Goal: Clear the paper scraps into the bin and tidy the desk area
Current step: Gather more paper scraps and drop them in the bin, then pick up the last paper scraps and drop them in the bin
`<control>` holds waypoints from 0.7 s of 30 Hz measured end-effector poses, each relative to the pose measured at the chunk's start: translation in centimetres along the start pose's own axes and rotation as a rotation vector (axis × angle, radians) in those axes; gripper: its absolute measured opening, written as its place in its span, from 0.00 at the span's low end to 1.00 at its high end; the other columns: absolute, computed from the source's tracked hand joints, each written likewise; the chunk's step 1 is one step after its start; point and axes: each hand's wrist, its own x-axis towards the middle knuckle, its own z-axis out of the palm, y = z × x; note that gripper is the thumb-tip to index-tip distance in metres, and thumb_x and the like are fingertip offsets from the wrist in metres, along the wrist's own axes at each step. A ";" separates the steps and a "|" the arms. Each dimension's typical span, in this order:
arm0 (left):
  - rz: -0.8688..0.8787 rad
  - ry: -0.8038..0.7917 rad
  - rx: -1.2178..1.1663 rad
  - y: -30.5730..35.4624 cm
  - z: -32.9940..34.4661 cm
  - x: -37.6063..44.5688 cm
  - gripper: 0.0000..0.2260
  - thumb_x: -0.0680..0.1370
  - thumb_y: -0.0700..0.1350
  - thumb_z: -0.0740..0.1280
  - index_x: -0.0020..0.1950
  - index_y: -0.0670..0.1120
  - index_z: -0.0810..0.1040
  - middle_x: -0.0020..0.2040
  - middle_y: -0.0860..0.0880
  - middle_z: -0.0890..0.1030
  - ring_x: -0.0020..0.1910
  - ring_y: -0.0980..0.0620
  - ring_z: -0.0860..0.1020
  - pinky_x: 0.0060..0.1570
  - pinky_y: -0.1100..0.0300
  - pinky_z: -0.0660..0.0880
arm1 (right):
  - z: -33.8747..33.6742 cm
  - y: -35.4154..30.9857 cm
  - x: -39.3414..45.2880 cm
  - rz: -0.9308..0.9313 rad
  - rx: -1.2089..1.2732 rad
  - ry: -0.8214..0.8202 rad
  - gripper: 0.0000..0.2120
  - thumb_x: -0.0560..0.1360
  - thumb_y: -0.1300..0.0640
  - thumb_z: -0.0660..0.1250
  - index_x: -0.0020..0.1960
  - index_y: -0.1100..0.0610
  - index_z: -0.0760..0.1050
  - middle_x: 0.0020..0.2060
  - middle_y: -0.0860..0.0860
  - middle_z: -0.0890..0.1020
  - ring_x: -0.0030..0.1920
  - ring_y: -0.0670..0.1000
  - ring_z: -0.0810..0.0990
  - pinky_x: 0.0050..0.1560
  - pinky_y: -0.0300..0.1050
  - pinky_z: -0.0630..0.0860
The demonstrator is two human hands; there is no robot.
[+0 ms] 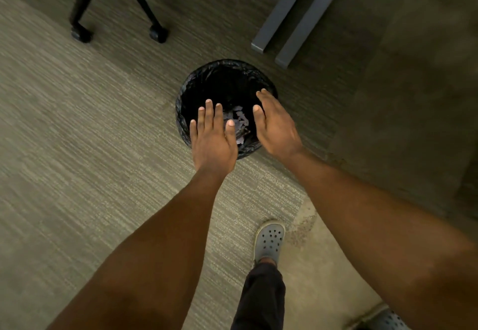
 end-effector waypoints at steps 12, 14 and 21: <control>0.292 -0.101 0.074 12.4 -2.6 -8.1 0.27 0.82 0.56 0.45 0.77 0.44 0.60 0.79 0.45 0.56 0.78 0.48 0.52 0.76 0.47 0.46 | -11.1 3.8 -12.3 0.140 -0.121 0.084 0.24 0.81 0.44 0.53 0.71 0.56 0.67 0.72 0.55 0.68 0.73 0.53 0.63 0.72 0.52 0.61; 0.336 -0.110 0.096 15.3 -3.1 -10.1 0.26 0.82 0.56 0.45 0.77 0.45 0.60 0.80 0.45 0.55 0.78 0.47 0.51 0.75 0.47 0.46 | -13.4 4.5 -15.4 0.194 -0.166 0.110 0.25 0.81 0.43 0.52 0.72 0.56 0.67 0.73 0.55 0.67 0.73 0.54 0.62 0.72 0.54 0.61; 0.518 -0.184 0.109 26.3 -3.1 -17.8 0.27 0.82 0.56 0.44 0.78 0.46 0.59 0.80 0.46 0.53 0.78 0.48 0.50 0.75 0.49 0.42 | -22.0 8.0 -26.4 0.404 -0.304 0.202 0.27 0.80 0.40 0.50 0.72 0.53 0.65 0.75 0.54 0.64 0.74 0.55 0.60 0.71 0.54 0.59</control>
